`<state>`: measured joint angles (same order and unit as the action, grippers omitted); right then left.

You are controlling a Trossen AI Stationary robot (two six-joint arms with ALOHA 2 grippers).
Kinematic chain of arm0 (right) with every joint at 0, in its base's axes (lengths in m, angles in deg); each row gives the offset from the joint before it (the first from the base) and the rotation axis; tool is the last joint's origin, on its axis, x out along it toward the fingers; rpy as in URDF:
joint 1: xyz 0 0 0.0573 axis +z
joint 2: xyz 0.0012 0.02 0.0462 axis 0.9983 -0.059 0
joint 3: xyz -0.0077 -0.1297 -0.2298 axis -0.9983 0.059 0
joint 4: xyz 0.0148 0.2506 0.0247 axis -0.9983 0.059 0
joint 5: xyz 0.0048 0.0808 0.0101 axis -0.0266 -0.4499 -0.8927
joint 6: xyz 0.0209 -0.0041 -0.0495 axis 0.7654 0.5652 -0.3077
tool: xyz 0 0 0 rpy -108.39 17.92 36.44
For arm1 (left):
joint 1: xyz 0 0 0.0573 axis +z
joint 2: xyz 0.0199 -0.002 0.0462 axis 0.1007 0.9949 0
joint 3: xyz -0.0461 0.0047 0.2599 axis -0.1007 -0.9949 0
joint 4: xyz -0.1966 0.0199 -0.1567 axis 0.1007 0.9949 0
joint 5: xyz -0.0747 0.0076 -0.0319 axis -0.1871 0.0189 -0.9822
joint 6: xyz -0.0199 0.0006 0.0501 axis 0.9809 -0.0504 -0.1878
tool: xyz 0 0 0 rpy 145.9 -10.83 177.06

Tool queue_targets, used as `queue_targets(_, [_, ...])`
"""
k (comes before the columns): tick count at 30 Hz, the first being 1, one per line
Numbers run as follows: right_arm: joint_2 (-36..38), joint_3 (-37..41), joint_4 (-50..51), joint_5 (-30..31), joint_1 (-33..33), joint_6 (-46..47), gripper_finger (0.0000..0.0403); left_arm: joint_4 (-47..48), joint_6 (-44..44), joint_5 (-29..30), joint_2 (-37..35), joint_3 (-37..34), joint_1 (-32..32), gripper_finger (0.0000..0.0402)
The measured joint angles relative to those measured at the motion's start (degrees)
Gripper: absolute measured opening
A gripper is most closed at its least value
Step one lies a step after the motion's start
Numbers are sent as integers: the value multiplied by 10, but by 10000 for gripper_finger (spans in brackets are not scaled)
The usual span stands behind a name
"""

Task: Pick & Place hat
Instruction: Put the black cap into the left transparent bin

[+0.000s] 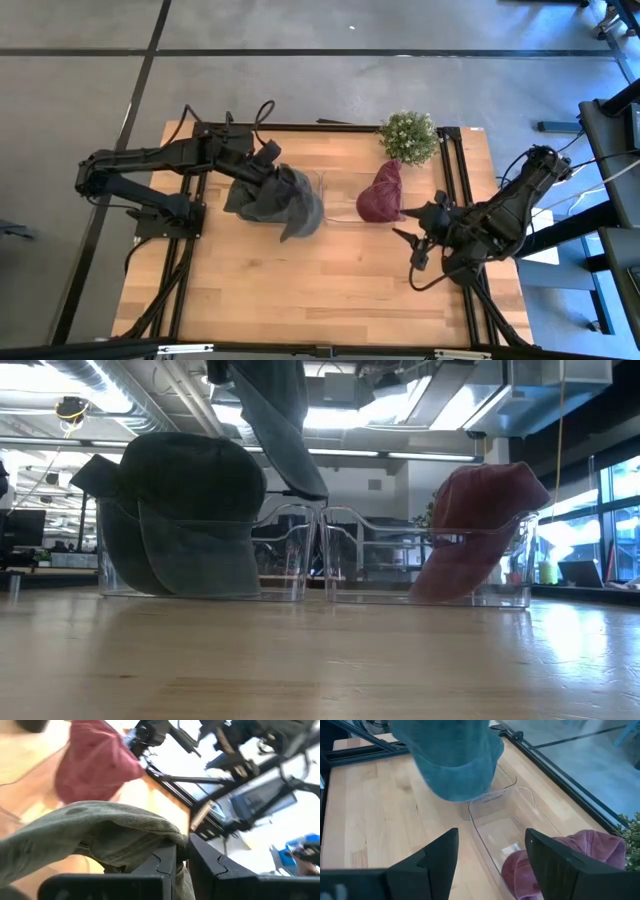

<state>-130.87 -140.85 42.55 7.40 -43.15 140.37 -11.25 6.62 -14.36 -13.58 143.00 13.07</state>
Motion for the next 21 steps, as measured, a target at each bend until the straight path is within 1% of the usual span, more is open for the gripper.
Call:
queue_targets(4, [0,7,0,0,-4,0,228,5,-42,-32,0,1,11,26])
queue_targets(8, [0,21,-2,0,-7,6,228,0,-148,-52,0,1,31,26])
queue_targets(10, [0,27,-1,0,-10,18,228,1,-186,-61,0,1,42,26])
queue_targets(14, [0,32,0,0,-15,40,228,28,-228,-111,0,1,68,26])
queue_targets(18, [0,32,0,0,-22,44,228,73,-277,-116,2,1,85,26])
queue_targets(21, [0,32,-1,0,-31,45,228,73,-303,-115,2,1,92,26])
